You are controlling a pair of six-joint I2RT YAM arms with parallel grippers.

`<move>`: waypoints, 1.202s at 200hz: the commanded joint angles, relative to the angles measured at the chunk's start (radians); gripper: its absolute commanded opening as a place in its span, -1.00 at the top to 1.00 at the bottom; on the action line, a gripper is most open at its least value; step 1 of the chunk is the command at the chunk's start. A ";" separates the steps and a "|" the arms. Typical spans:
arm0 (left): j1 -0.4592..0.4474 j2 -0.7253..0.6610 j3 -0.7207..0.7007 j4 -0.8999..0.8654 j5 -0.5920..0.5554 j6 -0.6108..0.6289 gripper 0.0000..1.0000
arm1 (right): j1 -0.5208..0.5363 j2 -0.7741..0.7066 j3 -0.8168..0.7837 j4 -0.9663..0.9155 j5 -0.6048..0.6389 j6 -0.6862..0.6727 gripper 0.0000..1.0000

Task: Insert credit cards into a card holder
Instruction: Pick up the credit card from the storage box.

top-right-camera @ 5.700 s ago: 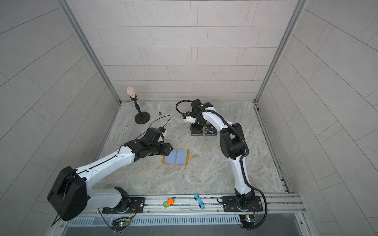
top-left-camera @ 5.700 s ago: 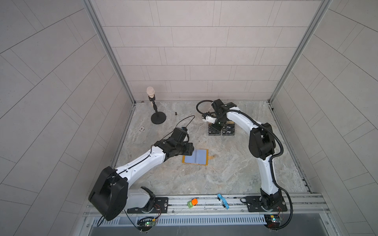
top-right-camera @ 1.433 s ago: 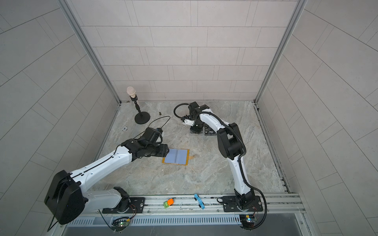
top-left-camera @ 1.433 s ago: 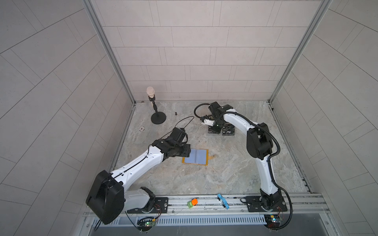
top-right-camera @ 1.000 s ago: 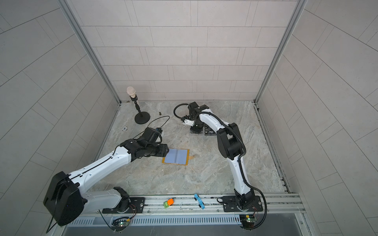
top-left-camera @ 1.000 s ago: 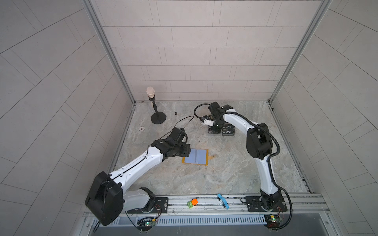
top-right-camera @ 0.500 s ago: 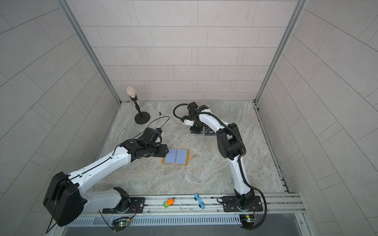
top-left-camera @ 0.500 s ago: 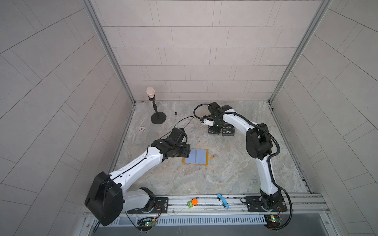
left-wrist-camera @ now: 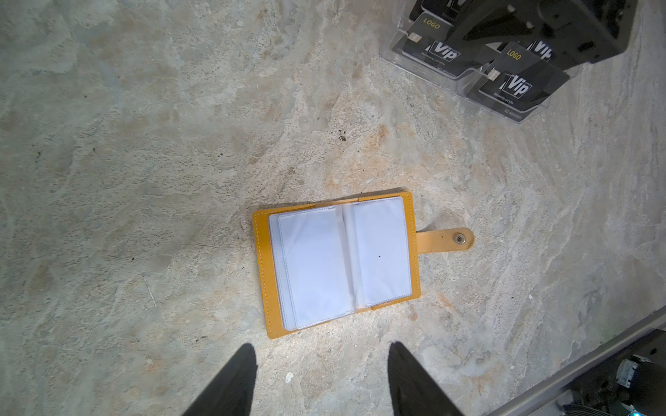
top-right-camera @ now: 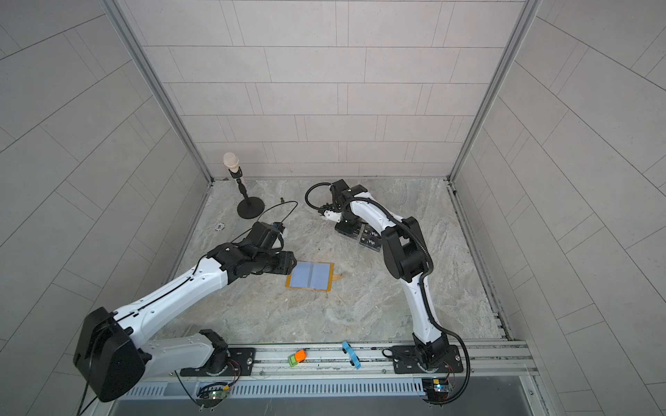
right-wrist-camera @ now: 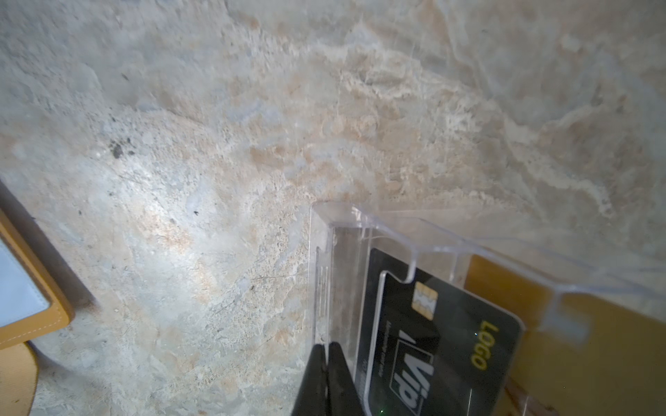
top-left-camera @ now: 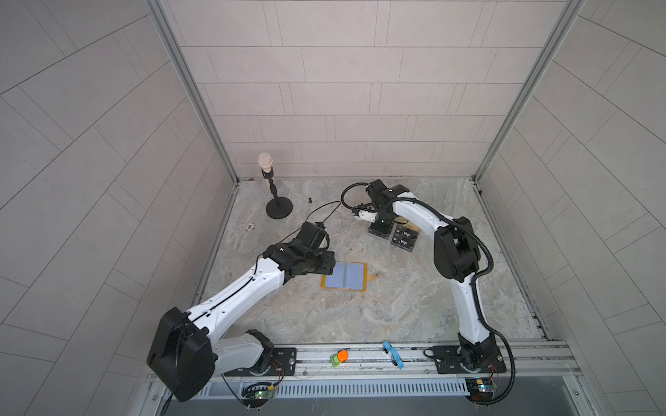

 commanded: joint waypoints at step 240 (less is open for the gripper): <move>-0.005 0.047 -0.152 0.195 -0.027 -0.062 0.21 | 0.012 -0.747 -0.716 0.520 -0.515 0.960 1.00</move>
